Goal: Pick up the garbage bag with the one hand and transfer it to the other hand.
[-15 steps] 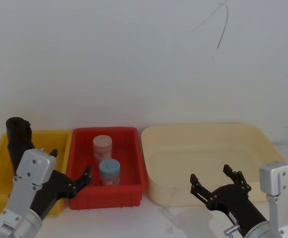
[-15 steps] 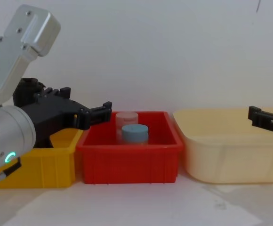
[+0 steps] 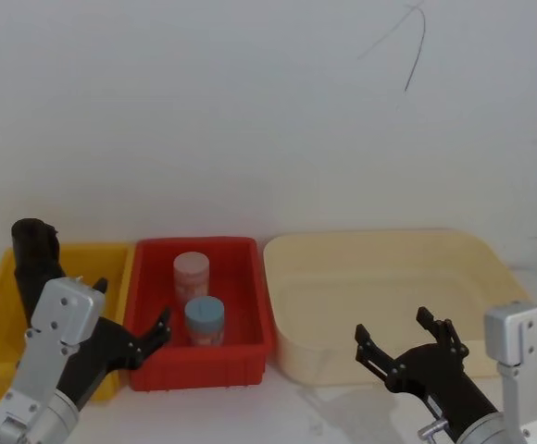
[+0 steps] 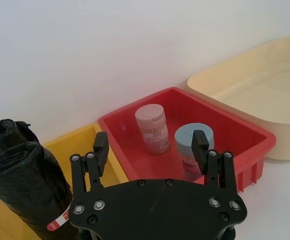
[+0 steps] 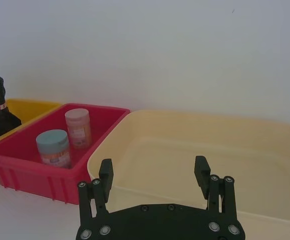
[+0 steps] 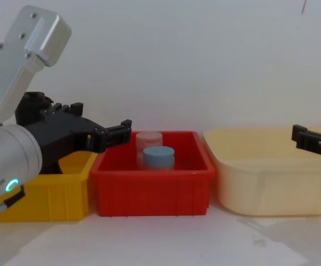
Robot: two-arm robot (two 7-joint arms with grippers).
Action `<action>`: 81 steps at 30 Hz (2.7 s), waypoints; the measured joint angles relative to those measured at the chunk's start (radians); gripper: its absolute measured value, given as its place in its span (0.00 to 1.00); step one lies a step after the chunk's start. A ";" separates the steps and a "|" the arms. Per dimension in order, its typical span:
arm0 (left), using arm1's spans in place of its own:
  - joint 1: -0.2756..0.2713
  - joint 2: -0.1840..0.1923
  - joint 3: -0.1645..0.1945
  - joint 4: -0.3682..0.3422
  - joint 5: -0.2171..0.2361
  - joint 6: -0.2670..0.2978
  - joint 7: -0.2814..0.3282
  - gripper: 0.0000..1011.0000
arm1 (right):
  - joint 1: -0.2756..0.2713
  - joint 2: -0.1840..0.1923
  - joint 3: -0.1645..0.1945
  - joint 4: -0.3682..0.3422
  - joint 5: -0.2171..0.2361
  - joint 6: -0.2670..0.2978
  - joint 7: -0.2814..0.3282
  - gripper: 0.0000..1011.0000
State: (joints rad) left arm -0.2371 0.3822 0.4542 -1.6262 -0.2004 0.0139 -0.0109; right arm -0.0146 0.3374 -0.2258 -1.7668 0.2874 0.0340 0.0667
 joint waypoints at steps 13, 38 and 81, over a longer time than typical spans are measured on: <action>0.000 0.000 0.000 0.000 0.000 0.000 0.000 0.99 | 0.000 0.000 0.000 0.000 0.000 0.000 0.000 0.99; 0.000 0.000 0.000 0.000 0.000 0.000 0.000 0.99 | 0.000 0.000 0.000 0.000 0.000 0.000 0.000 0.99; 0.000 0.000 0.000 0.000 0.000 0.000 0.000 0.99 | 0.000 0.000 0.000 0.000 0.000 0.000 0.000 0.99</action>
State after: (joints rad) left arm -0.2372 0.3821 0.4542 -1.6262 -0.2004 0.0139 -0.0109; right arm -0.0146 0.3374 -0.2259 -1.7668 0.2874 0.0340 0.0668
